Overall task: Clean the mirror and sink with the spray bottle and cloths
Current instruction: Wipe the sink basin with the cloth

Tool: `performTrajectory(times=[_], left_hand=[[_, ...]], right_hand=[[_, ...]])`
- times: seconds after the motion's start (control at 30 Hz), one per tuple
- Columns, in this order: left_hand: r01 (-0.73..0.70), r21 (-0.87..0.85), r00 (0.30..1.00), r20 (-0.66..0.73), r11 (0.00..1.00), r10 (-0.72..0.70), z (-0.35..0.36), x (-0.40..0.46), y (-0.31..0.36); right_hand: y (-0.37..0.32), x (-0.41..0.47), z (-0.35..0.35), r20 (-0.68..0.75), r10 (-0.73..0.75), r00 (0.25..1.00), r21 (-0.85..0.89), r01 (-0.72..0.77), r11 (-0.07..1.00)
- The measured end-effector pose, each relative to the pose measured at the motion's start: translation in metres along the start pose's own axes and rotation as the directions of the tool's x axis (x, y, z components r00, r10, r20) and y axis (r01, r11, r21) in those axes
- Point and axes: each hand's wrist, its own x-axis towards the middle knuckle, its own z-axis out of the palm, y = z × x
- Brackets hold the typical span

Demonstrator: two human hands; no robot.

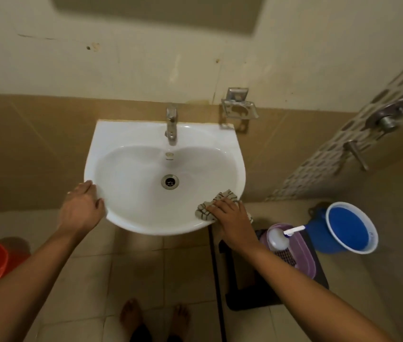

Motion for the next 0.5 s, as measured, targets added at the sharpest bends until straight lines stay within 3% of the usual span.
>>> performTrajectory(times=[0.23,0.37,0.5], left_hand=[[-0.032,0.092,0.998,0.050,0.995,0.027,-0.002,0.012,-0.007],[-0.049,0.081,0.996,0.079,0.996,0.042,-0.001,0.025,-0.013],[-0.065,0.058,0.997,0.047,0.996,0.062,-0.011,0.046,-0.018]], right_hand=[[0.044,0.058,-0.013,0.023,0.184,0.983,0.034,-0.184,0.982],[0.050,0.097,-0.021,0.092,0.261,0.961,-0.143,-0.246,0.959],[0.048,0.134,-0.015,0.167,0.214,0.963,-0.367,-0.141,0.920]])
